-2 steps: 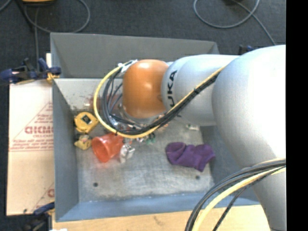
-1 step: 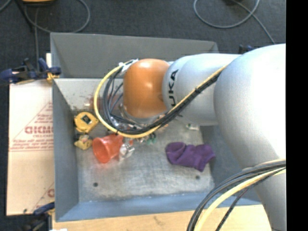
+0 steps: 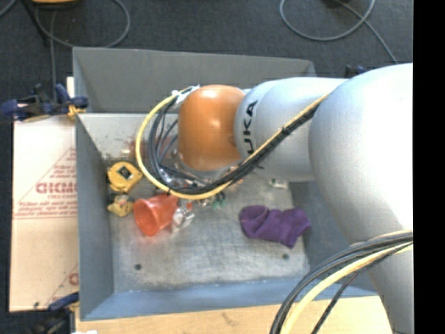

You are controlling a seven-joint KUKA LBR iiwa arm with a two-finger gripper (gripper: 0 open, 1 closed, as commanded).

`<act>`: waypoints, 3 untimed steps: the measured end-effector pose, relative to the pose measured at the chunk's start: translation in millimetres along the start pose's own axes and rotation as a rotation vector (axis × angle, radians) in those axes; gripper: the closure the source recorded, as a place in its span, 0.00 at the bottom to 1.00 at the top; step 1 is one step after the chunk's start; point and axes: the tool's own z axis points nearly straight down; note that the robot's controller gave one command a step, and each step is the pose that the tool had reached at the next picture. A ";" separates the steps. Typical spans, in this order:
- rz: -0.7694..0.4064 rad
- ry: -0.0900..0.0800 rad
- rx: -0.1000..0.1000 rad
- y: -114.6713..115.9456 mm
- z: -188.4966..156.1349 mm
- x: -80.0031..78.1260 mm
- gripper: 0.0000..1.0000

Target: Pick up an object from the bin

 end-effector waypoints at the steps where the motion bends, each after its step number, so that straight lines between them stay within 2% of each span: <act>1: 0.001 0.002 -0.001 0.2 -2.8 0.9 1.00; 2: 0.002 0.007 -0.001 0.2 -16.2 1.9 1.00; 3: 0.004 0.003 0.001 -0.4 -33.5 0.8 1.00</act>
Offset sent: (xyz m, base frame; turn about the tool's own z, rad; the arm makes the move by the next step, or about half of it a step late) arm 0.0001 0.0001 0.0621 0.0000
